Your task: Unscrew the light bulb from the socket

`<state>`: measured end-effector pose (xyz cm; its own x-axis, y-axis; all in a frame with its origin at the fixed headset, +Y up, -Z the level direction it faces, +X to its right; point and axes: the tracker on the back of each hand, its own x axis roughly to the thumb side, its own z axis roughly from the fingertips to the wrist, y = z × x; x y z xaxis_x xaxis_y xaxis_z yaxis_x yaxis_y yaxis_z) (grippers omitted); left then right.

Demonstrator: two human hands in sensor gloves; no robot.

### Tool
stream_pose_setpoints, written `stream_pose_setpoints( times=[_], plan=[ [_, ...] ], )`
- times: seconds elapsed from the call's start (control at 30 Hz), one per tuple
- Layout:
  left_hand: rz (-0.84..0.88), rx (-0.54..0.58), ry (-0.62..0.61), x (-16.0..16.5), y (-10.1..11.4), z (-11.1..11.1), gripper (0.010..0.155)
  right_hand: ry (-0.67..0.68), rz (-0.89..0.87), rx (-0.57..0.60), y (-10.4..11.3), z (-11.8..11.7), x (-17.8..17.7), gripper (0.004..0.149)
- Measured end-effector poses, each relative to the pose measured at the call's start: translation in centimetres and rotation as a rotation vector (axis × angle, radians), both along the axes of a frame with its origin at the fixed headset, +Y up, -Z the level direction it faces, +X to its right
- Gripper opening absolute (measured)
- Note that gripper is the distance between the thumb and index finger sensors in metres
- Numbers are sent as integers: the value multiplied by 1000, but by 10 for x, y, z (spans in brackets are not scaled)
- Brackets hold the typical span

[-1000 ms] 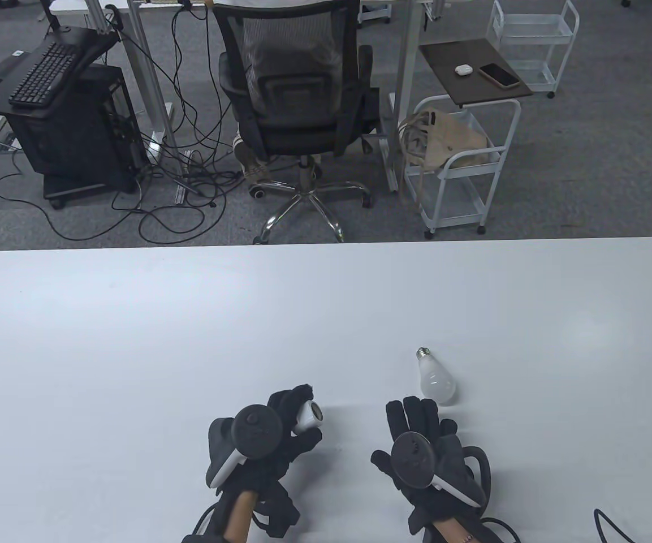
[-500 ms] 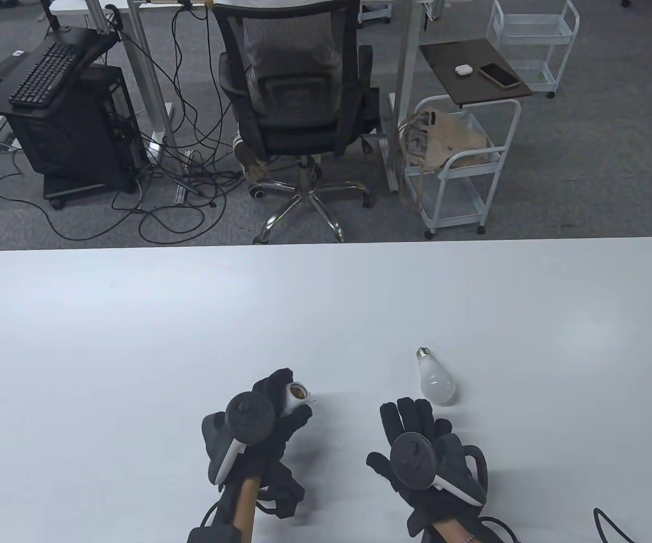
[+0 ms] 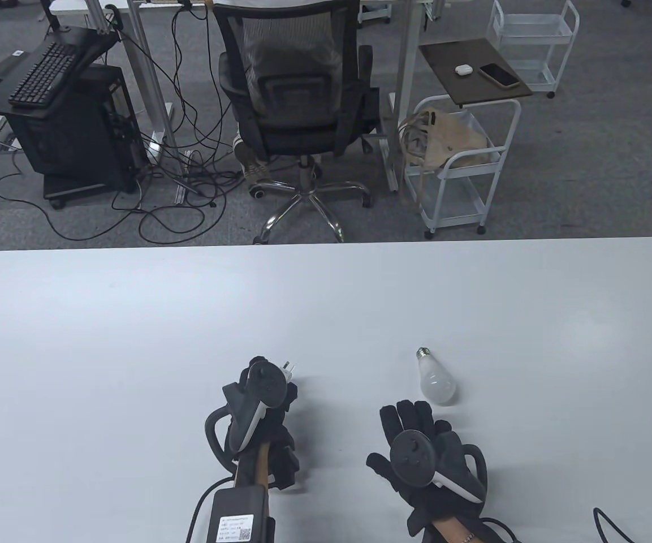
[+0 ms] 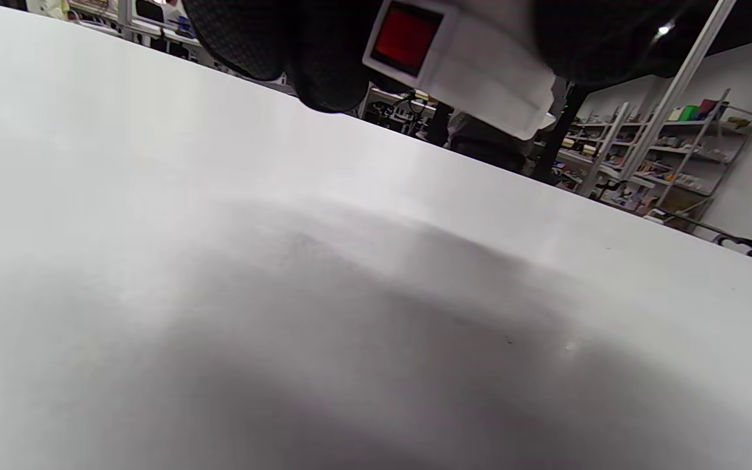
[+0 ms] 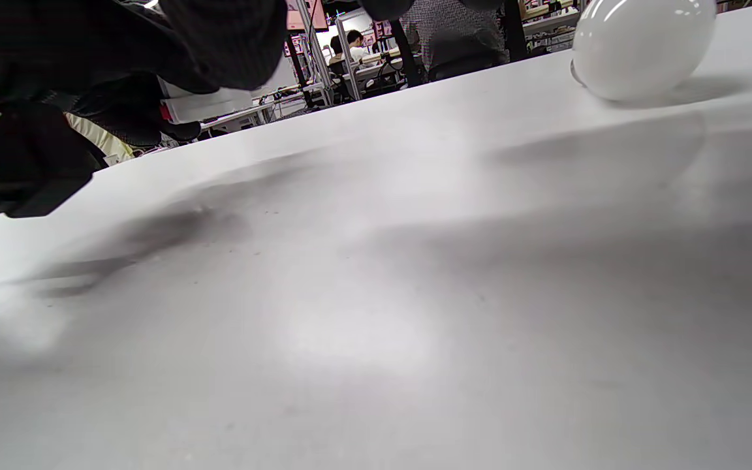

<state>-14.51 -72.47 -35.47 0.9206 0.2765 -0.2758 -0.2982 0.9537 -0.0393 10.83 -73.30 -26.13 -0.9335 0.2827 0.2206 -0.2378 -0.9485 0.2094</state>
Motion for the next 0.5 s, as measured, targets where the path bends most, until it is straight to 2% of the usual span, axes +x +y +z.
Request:
stream_pose_setpoints(
  times=[0.17, 0.5],
  plan=[
    [-14, -50, 76, -3, -9, -15, 70, 2, 6, -14, -2, -2, -1, 78],
    [-97, -103, 110, 0, -22, -26, 69, -1, 15, -22, -3, -3, -2, 77]
  ],
)
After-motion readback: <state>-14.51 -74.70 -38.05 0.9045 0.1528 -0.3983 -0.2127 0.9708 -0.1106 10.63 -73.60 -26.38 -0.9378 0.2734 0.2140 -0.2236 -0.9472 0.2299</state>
